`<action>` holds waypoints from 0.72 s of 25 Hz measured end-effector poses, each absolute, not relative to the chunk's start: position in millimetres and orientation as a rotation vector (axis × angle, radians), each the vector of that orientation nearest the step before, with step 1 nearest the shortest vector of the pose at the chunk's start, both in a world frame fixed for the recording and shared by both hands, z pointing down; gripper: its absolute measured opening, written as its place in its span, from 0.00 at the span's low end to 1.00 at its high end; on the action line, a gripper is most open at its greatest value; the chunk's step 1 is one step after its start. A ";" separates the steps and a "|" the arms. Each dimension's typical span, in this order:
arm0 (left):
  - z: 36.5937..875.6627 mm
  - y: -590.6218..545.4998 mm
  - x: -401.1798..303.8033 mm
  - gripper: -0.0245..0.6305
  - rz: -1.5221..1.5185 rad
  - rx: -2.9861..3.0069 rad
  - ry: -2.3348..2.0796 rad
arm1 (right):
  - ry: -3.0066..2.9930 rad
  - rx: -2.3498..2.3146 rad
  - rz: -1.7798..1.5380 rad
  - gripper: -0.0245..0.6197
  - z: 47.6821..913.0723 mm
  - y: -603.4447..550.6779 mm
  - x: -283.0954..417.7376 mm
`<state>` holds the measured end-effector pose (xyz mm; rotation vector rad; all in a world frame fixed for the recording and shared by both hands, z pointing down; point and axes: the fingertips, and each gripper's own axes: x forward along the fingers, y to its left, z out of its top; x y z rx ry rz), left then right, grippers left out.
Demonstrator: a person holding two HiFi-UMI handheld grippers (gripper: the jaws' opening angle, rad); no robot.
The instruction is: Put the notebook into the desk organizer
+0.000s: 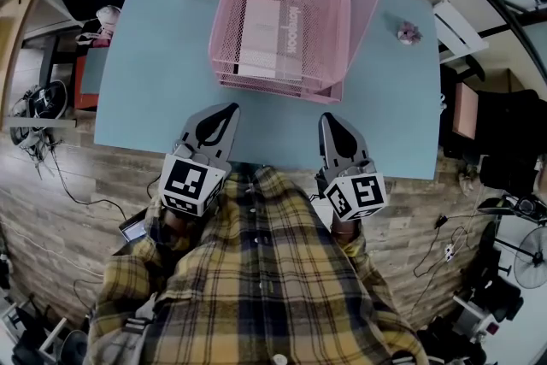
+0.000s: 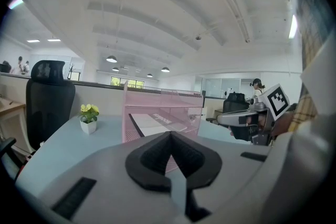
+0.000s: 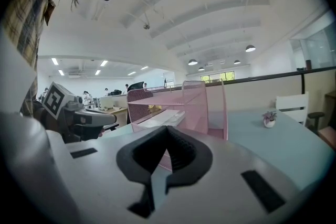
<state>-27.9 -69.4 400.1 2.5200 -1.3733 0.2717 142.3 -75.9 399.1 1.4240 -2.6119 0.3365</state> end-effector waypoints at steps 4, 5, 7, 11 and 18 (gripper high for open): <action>399.8 -70.2 -28.6 0.02 0.270 2.521 -1.373 | -2.606 1.429 0.342 0.04 400.5 -75.8 142.0; 399.9 -70.3 -28.8 0.02 0.270 2.521 -1.374 | -2.604 1.429 0.343 0.04 400.9 -75.8 142.1; 400.4 -70.6 -29.4 0.03 0.272 2.519 -1.374 | -2.600 1.431 0.344 0.04 401.7 -76.1 142.2; 401.9 -72.4 -30.6 0.02 0.272 2.516 -1.377 | -2.594 1.438 0.345 0.04 402.5 -78.5 141.6; 400.5 -74.4 -32.4 0.02 0.266 2.512 -1.377 | -2.589 1.437 0.349 0.04 401.8 -80.6 140.2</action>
